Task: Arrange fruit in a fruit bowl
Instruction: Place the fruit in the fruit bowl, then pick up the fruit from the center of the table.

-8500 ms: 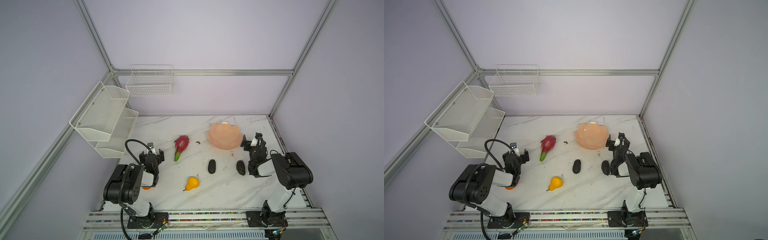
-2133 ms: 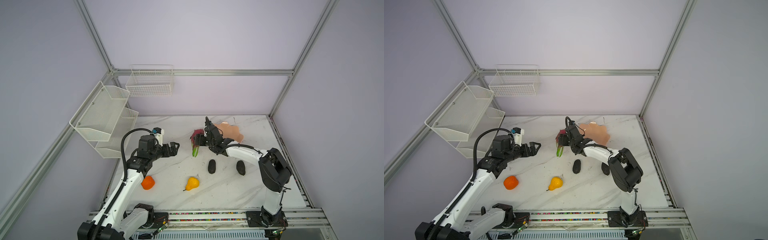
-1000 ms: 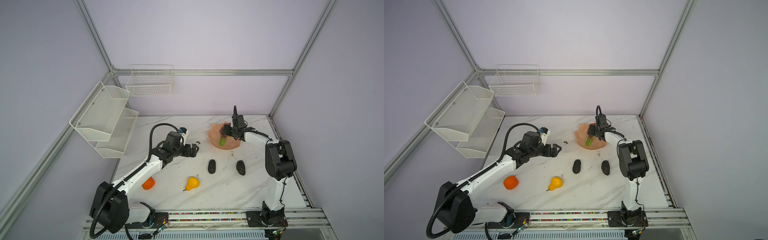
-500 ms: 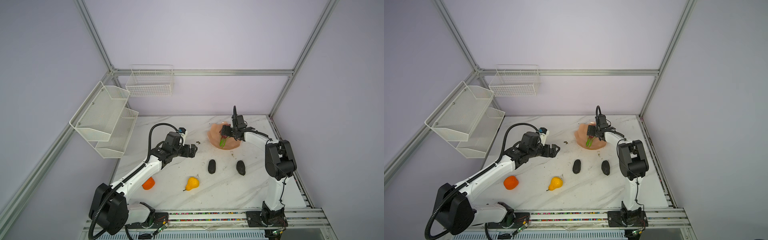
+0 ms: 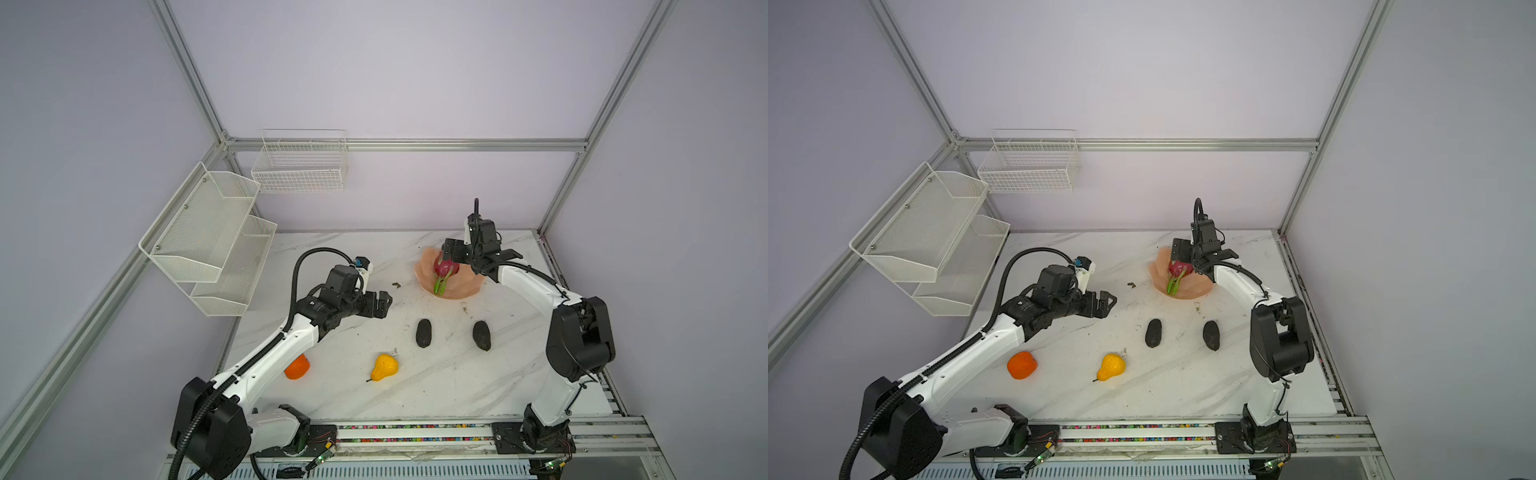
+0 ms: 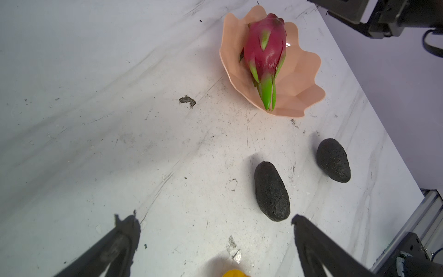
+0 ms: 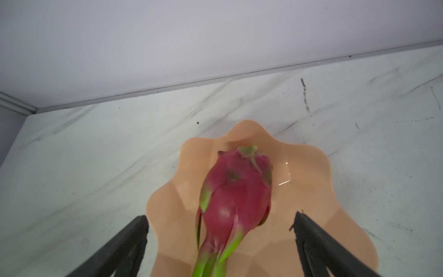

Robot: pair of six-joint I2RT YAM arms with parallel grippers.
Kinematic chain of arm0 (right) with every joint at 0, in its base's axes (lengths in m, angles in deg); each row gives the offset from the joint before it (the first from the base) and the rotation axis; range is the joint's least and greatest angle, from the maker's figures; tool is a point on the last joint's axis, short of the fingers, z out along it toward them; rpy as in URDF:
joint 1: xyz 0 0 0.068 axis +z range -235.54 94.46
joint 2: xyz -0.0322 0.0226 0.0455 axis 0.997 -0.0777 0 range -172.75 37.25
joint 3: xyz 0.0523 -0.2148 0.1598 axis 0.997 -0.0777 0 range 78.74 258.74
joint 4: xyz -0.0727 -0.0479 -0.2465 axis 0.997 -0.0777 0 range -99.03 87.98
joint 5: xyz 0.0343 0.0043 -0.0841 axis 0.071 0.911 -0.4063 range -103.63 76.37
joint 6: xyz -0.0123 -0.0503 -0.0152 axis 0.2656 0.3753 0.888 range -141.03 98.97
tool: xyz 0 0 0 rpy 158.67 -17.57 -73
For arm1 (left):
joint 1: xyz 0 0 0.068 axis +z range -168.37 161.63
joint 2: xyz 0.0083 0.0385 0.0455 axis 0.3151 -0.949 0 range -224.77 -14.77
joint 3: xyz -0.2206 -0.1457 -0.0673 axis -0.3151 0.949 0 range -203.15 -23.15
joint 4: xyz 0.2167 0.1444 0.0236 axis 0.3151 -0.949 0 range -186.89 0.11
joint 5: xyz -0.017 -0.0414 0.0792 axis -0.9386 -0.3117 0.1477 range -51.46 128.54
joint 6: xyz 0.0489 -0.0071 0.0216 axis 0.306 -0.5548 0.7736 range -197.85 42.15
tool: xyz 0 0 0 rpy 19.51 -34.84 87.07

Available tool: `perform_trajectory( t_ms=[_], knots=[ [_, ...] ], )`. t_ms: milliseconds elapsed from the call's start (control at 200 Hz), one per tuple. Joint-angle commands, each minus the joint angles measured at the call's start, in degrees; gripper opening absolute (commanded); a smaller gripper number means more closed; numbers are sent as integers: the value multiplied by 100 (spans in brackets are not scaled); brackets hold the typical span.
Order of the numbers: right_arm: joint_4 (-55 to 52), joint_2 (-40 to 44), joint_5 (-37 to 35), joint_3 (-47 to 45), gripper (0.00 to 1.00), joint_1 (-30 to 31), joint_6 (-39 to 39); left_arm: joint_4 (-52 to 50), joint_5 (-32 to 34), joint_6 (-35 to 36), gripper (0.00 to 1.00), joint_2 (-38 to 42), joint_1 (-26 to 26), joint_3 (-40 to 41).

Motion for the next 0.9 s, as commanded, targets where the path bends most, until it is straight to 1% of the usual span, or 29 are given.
perform_trajectory(
  t_ms=[0,110,190,255,350,420,515,770,895],
  knots=[
    [-471,694,-3,-590,97,782,-293,-495,-401,-66,100,380,-18,-274],
    [-311,1207,-31,-1489,97,1386,-1073,-533,-1156,-93,100,506,-21,-107],
    [19,1461,-45,-2141,98,1727,-1493,-412,-1428,-86,100,539,-42,2],
    [108,1528,-42,-2425,97,1907,-1690,-346,-1417,-93,100,572,-51,39],
    [6,1605,-356,-2623,97,2212,-1872,-319,-1343,-93,100,628,-62,50],
    [-97,1632,-499,-2706,97,2291,-1957,-322,-1321,-93,100,676,-60,68],
    [-64,1598,-497,-2819,96,2345,-1982,-303,-1223,-113,100,717,-60,120],
    [55,1109,-542,-2930,87,2478,-2064,-175,-1169,-163,100,836,-69,252],
    [222,824,-603,-2905,79,2493,-2046,-117,-1156,-163,100,858,-69,287]
  ],
)
